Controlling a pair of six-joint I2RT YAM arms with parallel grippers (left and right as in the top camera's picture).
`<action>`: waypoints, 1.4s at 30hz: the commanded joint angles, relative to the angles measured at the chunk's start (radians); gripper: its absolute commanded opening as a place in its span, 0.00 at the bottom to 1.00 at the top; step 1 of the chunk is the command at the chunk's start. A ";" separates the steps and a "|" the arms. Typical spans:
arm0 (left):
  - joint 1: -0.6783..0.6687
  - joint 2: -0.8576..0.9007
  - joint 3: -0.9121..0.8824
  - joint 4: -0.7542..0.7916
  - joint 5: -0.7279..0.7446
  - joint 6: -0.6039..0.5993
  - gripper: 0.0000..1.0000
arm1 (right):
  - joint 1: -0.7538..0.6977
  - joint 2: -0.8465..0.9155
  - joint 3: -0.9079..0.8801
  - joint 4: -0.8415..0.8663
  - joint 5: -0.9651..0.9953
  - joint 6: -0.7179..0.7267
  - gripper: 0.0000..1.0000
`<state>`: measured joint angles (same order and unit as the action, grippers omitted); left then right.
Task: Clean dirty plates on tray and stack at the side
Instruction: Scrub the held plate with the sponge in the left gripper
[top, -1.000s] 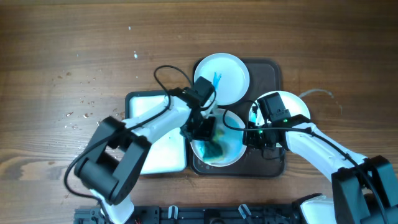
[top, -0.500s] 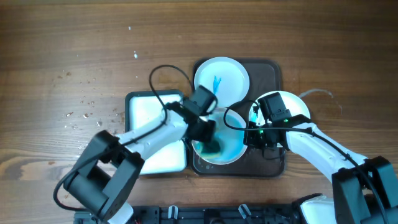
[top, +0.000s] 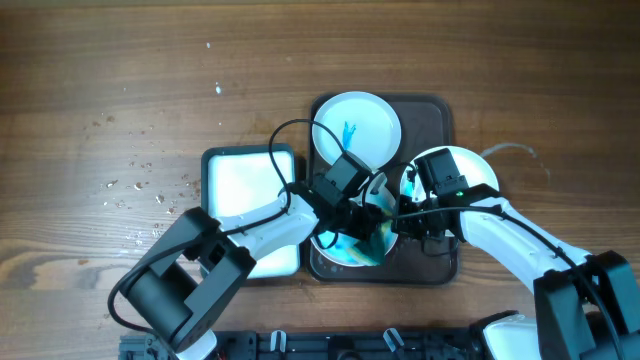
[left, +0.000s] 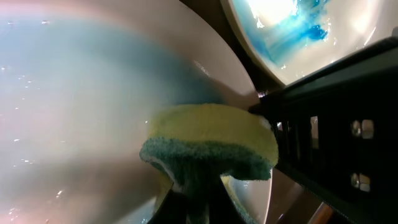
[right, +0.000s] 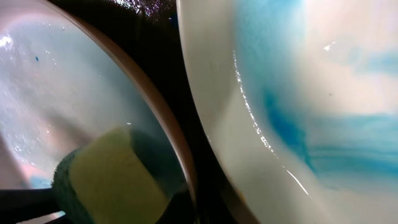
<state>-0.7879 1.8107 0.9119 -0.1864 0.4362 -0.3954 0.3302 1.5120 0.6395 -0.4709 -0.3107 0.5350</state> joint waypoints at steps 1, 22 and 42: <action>0.039 0.016 -0.010 -0.028 -0.116 -0.029 0.04 | 0.011 0.046 -0.032 -0.007 0.040 0.017 0.04; 0.063 -0.011 -0.010 -0.349 -0.109 0.029 0.04 | 0.011 0.046 -0.032 -0.008 0.036 0.018 0.04; 0.173 -0.281 -0.002 -0.406 -0.108 -0.137 0.04 | 0.011 0.046 -0.032 -0.010 0.023 0.017 0.04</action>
<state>-0.7166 1.7126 0.9195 -0.4805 0.3130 -0.5159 0.3313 1.5135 0.6395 -0.4690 -0.3218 0.5346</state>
